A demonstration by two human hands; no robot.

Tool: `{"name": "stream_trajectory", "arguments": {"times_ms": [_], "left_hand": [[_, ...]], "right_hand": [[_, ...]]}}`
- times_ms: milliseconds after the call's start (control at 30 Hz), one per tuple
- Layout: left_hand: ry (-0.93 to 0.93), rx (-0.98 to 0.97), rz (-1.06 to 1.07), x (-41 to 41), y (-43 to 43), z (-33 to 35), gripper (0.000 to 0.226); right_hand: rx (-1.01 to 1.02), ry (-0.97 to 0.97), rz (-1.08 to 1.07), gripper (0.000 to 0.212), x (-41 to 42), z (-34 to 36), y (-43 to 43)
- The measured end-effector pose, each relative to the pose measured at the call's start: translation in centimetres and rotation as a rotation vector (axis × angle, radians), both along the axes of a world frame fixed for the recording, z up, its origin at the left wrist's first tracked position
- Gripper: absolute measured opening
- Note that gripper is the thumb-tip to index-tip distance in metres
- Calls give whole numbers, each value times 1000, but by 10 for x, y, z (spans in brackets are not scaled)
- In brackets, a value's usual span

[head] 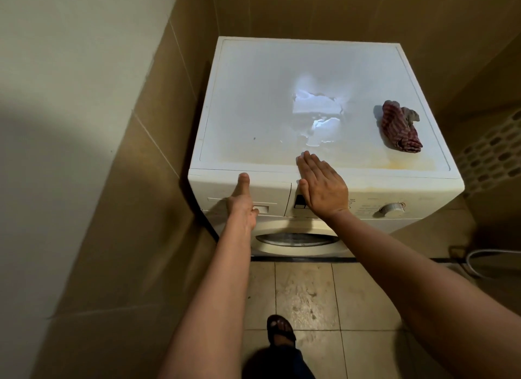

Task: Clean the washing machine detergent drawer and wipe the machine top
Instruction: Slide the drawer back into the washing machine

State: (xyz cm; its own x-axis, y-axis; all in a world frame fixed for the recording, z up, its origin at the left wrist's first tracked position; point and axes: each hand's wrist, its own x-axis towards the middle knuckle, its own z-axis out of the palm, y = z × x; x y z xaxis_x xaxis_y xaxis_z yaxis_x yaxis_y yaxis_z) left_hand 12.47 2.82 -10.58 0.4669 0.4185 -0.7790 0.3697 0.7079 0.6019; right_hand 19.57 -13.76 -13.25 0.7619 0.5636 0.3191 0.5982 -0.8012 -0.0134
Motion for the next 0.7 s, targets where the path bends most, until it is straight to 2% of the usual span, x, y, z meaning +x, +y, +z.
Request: {"name": "stream_trajectory", "arguments": {"times_ms": [167, 467, 700], "left_hand": [[-57, 69, 144, -5, -17, 2, 60], [-111, 83, 90, -7, -15, -3, 62], [-156, -33, 131, -50, -22, -6, 43]], "right_hand": [[9, 49, -11, 59, 0, 1, 0], [9, 75, -3, 59, 0, 2, 1], [12, 78, -16, 60, -1, 4, 1]]}}
